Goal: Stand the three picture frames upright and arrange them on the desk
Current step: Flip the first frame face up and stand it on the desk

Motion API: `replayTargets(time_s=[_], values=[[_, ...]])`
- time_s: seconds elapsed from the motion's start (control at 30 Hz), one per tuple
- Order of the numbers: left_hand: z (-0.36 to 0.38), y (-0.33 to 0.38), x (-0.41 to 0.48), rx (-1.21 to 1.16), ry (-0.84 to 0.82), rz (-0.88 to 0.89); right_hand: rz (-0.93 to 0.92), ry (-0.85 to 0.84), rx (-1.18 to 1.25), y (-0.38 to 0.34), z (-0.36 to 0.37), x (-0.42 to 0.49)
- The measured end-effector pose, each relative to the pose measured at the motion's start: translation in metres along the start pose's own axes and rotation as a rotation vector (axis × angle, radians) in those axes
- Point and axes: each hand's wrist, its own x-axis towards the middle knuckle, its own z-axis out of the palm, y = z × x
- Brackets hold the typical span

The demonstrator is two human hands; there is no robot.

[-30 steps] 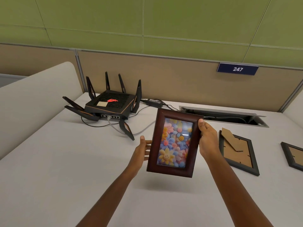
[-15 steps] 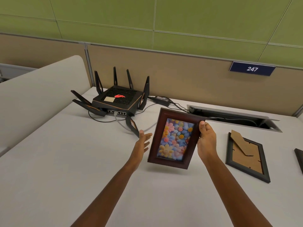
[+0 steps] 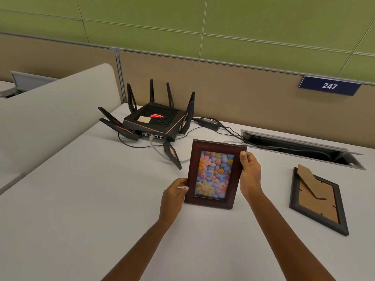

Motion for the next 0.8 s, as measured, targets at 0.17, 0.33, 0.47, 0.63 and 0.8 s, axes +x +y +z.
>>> replayTargets(time_s=[0.17, 0.33, 0.47, 0.63, 0.8], values=[[-0.001, 0.001, 0.000, -0.002, 0.014, -0.007, 0.016, -0.014, -0.016, 0.000, 0.001, 0.003], [-0.003, -0.001, 0.000, 0.021, -0.002, -0.030, 0.028, -0.052, -0.018, -0.001, -0.001, 0.003], [-0.003, -0.004, -0.002, 0.029, -0.035, -0.065, 0.040, -0.092, -0.037, -0.002, -0.004, 0.002], [0.001, -0.005, -0.010, 0.081, 0.029, -0.030, 0.032, -0.116, -0.086, 0.007, -0.010, -0.005], [0.001, 0.001, -0.022, 0.418, 0.188, 0.309, 0.058, -0.040, -0.205, 0.027, -0.033, -0.023]])
